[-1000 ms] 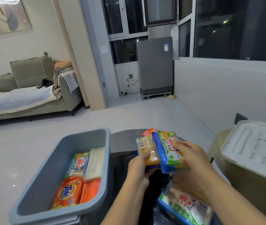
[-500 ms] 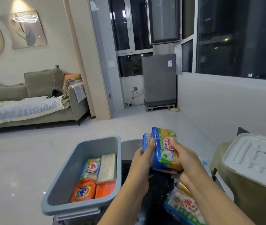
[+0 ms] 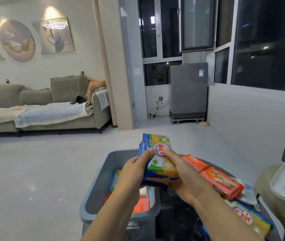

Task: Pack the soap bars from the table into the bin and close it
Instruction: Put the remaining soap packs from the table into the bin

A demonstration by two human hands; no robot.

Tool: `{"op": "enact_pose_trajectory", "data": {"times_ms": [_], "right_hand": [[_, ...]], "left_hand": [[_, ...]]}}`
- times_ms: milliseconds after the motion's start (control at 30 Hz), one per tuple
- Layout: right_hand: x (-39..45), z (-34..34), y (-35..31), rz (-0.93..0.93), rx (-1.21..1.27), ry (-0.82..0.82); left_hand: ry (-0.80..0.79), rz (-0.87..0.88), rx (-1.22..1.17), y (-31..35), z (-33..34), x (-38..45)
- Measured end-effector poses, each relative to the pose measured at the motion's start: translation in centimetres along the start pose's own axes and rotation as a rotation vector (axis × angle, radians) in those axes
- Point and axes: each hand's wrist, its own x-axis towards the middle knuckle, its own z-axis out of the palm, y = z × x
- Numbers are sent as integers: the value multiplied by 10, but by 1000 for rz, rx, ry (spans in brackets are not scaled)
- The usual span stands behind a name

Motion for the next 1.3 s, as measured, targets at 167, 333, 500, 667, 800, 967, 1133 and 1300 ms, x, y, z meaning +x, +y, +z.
{"op": "enact_pose_trajectory", "data": {"times_ms": [167, 333, 500, 667, 800, 967, 1133, 1300], "right_hand": [[18, 30, 11, 27, -59, -49], [39, 53, 21, 56, -138, -35], [63, 66, 26, 146, -191, -13], [89, 75, 39, 277, -301, 53], [107, 86, 47, 355, -347, 115], [128, 94, 65, 409, -373, 171], [140, 95, 81, 402, -286, 181], [142, 91, 88, 397, -248, 190]], "left_hand": [[15, 1, 119, 8, -41, 3], [96, 7, 181, 13, -71, 12], [190, 63, 281, 15, -91, 24], [381, 169, 404, 3, -116, 28], [417, 166, 334, -11, -132, 31], [344, 120, 237, -26, -142, 35], [309, 139, 288, -36, -148, 39], [322, 141, 295, -39, -150, 42]]}}
